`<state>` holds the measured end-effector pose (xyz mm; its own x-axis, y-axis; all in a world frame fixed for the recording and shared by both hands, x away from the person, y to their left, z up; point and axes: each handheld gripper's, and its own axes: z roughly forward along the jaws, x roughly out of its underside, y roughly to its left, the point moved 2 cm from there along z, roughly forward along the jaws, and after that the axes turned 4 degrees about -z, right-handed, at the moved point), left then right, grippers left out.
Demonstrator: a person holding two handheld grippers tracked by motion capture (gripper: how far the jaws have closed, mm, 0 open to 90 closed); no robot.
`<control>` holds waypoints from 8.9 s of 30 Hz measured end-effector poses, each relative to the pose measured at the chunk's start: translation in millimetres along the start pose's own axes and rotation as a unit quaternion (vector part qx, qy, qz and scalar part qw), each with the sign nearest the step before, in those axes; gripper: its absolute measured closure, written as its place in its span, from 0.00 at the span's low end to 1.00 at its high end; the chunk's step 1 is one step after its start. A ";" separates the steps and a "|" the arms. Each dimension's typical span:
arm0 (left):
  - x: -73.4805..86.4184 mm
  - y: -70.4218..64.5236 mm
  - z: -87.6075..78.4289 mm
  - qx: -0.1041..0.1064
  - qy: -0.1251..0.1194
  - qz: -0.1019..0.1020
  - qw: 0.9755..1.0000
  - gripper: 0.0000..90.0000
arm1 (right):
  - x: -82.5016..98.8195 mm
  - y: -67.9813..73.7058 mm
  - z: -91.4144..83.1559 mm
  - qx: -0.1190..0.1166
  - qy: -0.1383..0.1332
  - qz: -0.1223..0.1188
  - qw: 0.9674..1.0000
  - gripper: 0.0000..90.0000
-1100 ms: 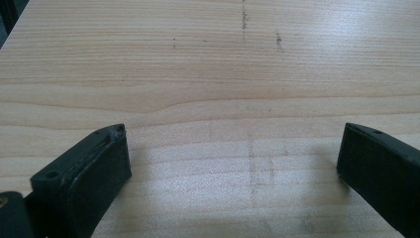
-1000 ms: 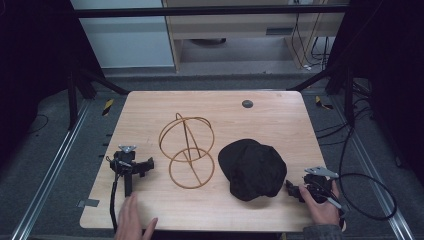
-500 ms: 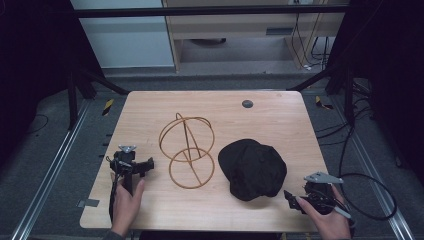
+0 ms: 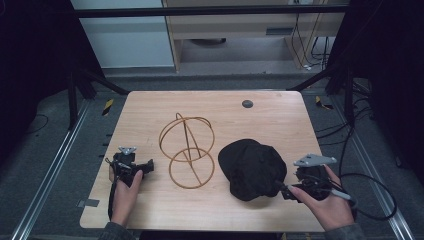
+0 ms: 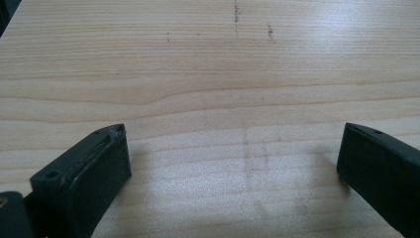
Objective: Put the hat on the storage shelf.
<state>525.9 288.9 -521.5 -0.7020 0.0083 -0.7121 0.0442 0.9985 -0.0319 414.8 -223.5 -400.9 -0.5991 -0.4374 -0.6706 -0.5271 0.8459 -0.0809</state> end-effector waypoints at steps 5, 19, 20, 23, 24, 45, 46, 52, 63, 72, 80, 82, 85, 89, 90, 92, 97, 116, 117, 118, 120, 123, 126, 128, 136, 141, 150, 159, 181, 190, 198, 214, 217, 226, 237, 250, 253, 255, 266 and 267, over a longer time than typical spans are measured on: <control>0.6 -0.4 -0.5 0.000 0.000 0.000 1.000 0.00 | -31.4 10.3 21.4 -0.023 -0.003 -0.014 1.000 0.08; 1.0 -0.7 -0.9 0.000 -0.001 0.000 1.000 0.00 | -59.4 13.3 61.8 -0.029 0.030 -0.025 0.999 0.08; 1.0 -0.7 -0.9 0.001 -0.001 0.000 1.000 0.00 | -58.6 12.8 63.6 -0.029 0.032 -0.026 0.999 0.08; 1.0 -0.7 -0.9 0.000 -0.001 0.000 1.000 0.00 | -55.9 11.6 67.7 -0.033 0.040 -0.026 0.998 0.09; 1.0 -0.7 -0.9 0.000 -0.001 0.000 1.000 0.00 | -55.0 11.1 69.0 -0.034 0.042 -0.025 0.998 0.09; 1.2 -0.9 -1.1 0.001 0.000 0.001 1.000 0.00 | -43.3 1.7 75.0 -0.071 0.068 -0.014 0.995 0.38; 1.3 -1.0 -1.1 0.001 0.000 0.001 1.000 0.00 | -42.5 0.8 73.9 -0.079 0.069 -0.011 0.994 0.44; 1.2 -1.0 -1.1 0.001 0.000 0.001 1.000 0.00 | -41.7 -0.2 72.4 -0.091 0.068 -0.011 0.993 0.56; 1.3 -1.0 -1.1 0.001 0.000 0.001 1.000 0.00 | -43.4 -1.9 72.3 -0.107 0.068 -0.015 0.992 0.76; 1.3 -1.0 -1.1 0.001 0.000 0.001 1.000 0.00 | -49.8 -4.1 73.6 -0.118 0.074 -0.026 0.990 0.91; 1.3 -1.0 -1.1 0.001 0.000 0.001 1.000 0.00 | -59.6 -8.5 70.2 -0.121 0.071 -0.023 0.990 0.95; 1.3 -1.0 -1.1 0.001 0.000 0.001 1.000 0.00 | -62.3 -11.2 69.0 -0.126 0.071 -0.021 0.989 0.95; 1.3 -1.1 -1.2 0.001 0.000 0.002 1.000 0.00 | -67.1 -14.9 66.5 -0.133 0.067 -0.014 0.989 0.96; 1.3 -1.2 -1.2 0.002 0.000 0.002 1.000 0.00 | -74.7 -19.5 58.6 -0.143 0.060 -0.001 0.988 0.96; 1.4 -1.2 -1.2 0.002 0.000 0.002 1.000 0.00 | -76.9 -21.2 56.2 -0.146 0.056 0.000 0.988 0.96; 1.4 -1.3 -1.3 0.002 0.000 0.002 1.000 0.00 | -81.5 -24.0 50.4 -0.145 0.053 0.006 0.988 0.96; 1.4 -1.3 -1.3 0.002 0.000 0.002 1.000 0.00 | -95.7 -34.7 33.1 -0.142 0.031 0.017 0.989 0.96; 1.4 -1.5 -1.1 0.002 -0.002 0.001 1.000 0.00 | -137.1 -57.3 -29.4 -0.114 -0.054 0.039 0.991 0.96; 1.4 -1.6 -1.1 0.003 -0.002 0.001 1.000 0.00 | -137.9 -58.1 -32.1 -0.112 -0.058 0.040 0.991 0.96; 1.4 -1.6 -1.1 0.002 -0.002 0.001 1.000 0.00 | -138.8 -58.7 -34.9 -0.110 -0.060 0.042 0.991 0.96; 1.4 -1.6 -1.1 0.002 -0.002 0.001 1.000 0.00 | -140.9 -59.2 -40.2 -0.109 -0.067 0.042 0.991 0.96; 1.4 -1.6 -1.1 0.002 -0.002 0.001 1.000 0.00 | -146.0 -57.4 -48.3 -0.110 -0.081 0.043 0.990 0.96; 1.4 -1.6 -1.1 0.003 -0.002 0.001 1.000 0.00 | -152.7 -54.0 -55.2 -0.114 -0.094 0.042 0.988 0.96; 1.4 -1.5 -1.1 0.002 -0.002 0.001 1.000 0.00 | -157.6 -51.9 -58.6 -0.115 -0.101 0.040 0.987 0.96; 1.4 -1.5 -1.1 0.002 -0.002 0.001 1.000 0.00 | -173.9 -45.0 -65.0 -0.129 -0.127 0.046 0.982 0.96; 1.4 -1.5 -1.2 0.003 -0.001 0.001 1.000 0.00 | -183.7 -34.9 -67.5 -0.143 -0.140 0.044 0.979 0.96; 1.4 -1.5 -1.2 0.002 -0.001 0.001 1.000 0.00 | -199.4 -13.7 -73.0 -0.159 -0.159 0.027 0.974 0.96; 1.4 -1.5 -1.2 0.002 -0.001 0.001 1.000 0.00 | -212.2 2.9 -72.3 -0.174 -0.162 0.014 0.971 0.96; 1.4 -1.7 -0.9 0.002 -0.003 -0.001 1.000 0.00 | -230.6 40.7 -55.4 -0.216 -0.160 -0.007 0.963 0.96; 1.4 -1.8 -0.9 0.002 -0.003 -0.001 1.000 0.00 | -233.1 54.2 -43.9 -0.227 -0.153 -0.014 0.962 0.96; 1.3 -1.6 -0.9 0.002 -0.003 0.000 1.000 0.00 | -234.8 63.7 -38.6 -0.233 -0.148 -0.022 0.961 0.96; 1.3 -1.6 -1.0 0.002 -0.002 0.000 1.000 0.00 | -234.2 69.5 -31.6 -0.239 -0.145 -0.021 0.960 0.96; 1.4 -1.7 -0.8 0.002 -0.003 -0.001 1.000 0.00 | -232.6 71.3 -27.6 -0.242 -0.143 -0.022 0.959 0.96; 1.4 -1.7 -0.9 0.002 -0.003 -0.001 1.000 0.00 | -226.9 73.6 -20.1 -0.243 -0.134 -0.022 0.960 0.96; 1.4 -1.7 -0.9 0.002 -0.003 0.000 1.000 0.00 | -217.6 76.4 -9.9 -0.244 -0.121 -0.022 0.962 0.95; 1.4 -1.7 -0.9 0.002 -0.003 0.000 1.000 0.00 | -207.8 84.5 6.8 -0.243 -0.105 -0.027 0.964 0.95; 1.5 -1.8 -0.9 0.002 -0.003 -0.001 1.000 0.00 | -207.9 86.8 9.4 -0.240 -0.101 -0.031 0.965 0.95; 1.4 -1.8 -0.9 0.002 -0.003 -0.001 1.000 0.00 | -208.7 88.1 10.9 -0.238 -0.100 -0.033 0.966 0.95; 1.4 -1.8 -0.9 0.002 -0.003 -0.001 1.000 0.00 | -210.0 94.1 24.7 -0.230 -0.092 -0.038 0.968 0.93; 1.4 -1.8 -0.9 0.002 -0.003 -0.001 1.000 0.00 | -210.3 94.2 25.8 -0.231 -0.093 -0.038 0.968 0.93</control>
<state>524.2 287.2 -521.9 -0.6977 0.0057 -0.7164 0.0454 0.9983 -0.0363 506.7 -44.0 -286.6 -0.4519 -0.3949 -0.7999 -0.8045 0.5679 0.1741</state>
